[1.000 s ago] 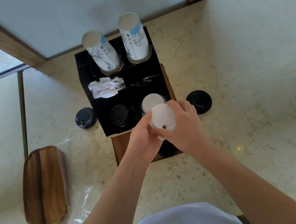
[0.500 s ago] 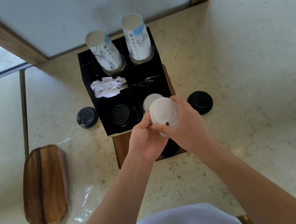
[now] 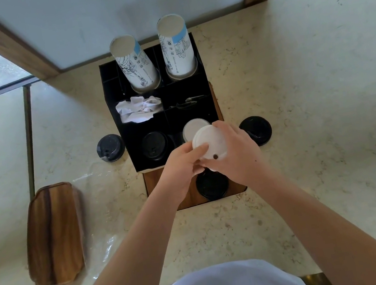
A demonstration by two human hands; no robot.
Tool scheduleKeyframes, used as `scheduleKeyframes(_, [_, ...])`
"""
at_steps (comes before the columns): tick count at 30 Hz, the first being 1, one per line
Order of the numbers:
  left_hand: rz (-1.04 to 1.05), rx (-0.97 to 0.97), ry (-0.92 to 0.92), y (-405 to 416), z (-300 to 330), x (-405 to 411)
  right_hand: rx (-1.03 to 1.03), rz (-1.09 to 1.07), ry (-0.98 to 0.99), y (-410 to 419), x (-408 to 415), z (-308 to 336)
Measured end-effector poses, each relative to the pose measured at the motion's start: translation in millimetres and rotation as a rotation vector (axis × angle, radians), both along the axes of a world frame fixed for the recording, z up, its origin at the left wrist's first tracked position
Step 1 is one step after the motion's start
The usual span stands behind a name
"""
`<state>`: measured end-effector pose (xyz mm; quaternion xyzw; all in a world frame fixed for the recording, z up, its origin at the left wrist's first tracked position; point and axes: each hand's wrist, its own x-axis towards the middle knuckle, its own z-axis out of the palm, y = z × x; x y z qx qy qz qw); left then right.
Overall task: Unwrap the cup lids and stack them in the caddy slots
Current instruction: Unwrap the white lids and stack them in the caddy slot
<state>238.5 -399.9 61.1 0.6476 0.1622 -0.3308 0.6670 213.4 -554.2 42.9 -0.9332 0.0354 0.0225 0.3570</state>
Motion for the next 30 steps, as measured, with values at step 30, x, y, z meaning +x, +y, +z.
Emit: scheduleKeyframes(30, [0.534, 0.018, 0.372, -25.1, -21.9, 63.7, 0.608, -0.447, 0.685, 34.0, 87.3, -12.6])
